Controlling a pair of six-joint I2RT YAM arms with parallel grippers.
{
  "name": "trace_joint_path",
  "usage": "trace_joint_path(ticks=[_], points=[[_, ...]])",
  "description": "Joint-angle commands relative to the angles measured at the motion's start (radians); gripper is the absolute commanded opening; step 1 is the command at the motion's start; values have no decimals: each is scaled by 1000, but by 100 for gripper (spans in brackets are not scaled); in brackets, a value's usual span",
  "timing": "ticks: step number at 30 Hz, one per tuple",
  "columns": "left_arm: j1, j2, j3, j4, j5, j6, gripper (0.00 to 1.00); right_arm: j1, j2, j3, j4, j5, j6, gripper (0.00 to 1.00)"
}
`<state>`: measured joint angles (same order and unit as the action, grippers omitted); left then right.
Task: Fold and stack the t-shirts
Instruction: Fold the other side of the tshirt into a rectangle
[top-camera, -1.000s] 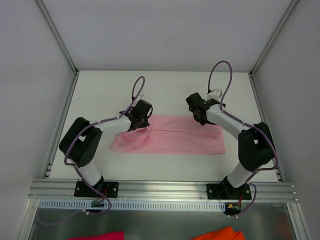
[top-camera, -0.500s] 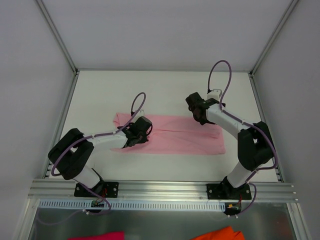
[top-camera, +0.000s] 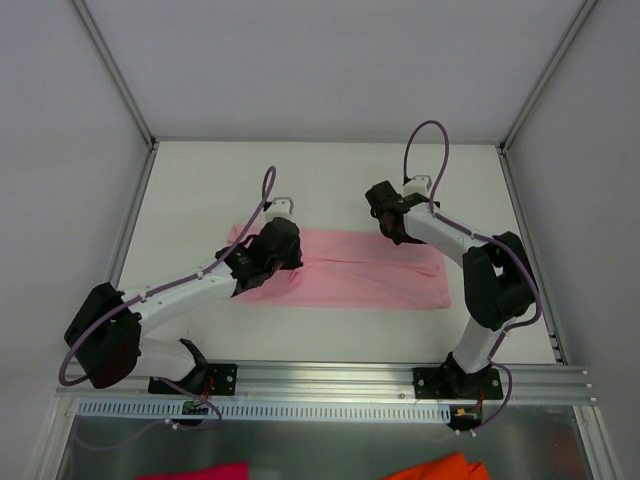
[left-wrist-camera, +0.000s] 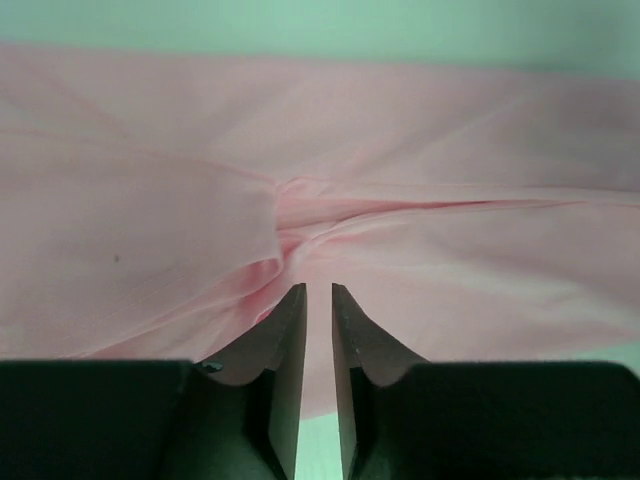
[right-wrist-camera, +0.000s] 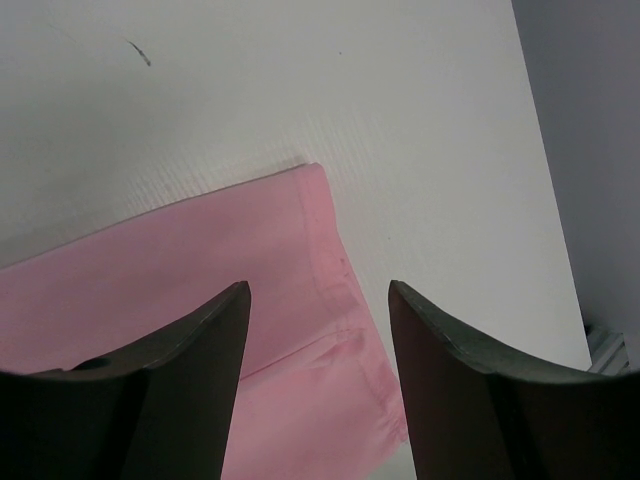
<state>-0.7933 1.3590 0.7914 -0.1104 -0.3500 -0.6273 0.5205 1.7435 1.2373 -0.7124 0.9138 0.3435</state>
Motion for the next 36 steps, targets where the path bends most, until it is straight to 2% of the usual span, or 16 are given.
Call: trace_joint_path(ticks=[1,3,4,5,6,7,8,10,17,22,26,36], points=[[-17,-87,87,-18,13,66,19,-11,24,47,19,-39,-32,62],[-17,-113,98,-17,-13,75,26,-20,51,44,37,-75,-40,61],[-15,-110,103,-2,-29,83,29,-25,62,39,37,-101,-38,55],[-14,-98,106,6,-41,90,38,-27,71,37,34,-107,-34,51],[-8,-81,114,5,-53,101,41,-30,82,31,28,-110,-23,44],[8,-40,133,-9,-56,106,44,-33,77,10,39,-140,-12,18],[14,-20,138,-6,-64,109,45,-31,68,-5,53,-160,-9,8],[41,30,150,9,-67,112,44,-28,24,-56,73,-191,-3,1],[97,170,135,78,-14,109,40,-25,-30,-87,16,-138,12,1],[95,213,89,106,6,89,39,-25,48,-42,-53,-86,35,3],[97,204,36,132,25,66,38,-27,103,-4,-107,-53,77,5],[88,126,-69,126,26,20,38,-51,120,-4,-125,-59,98,14]])
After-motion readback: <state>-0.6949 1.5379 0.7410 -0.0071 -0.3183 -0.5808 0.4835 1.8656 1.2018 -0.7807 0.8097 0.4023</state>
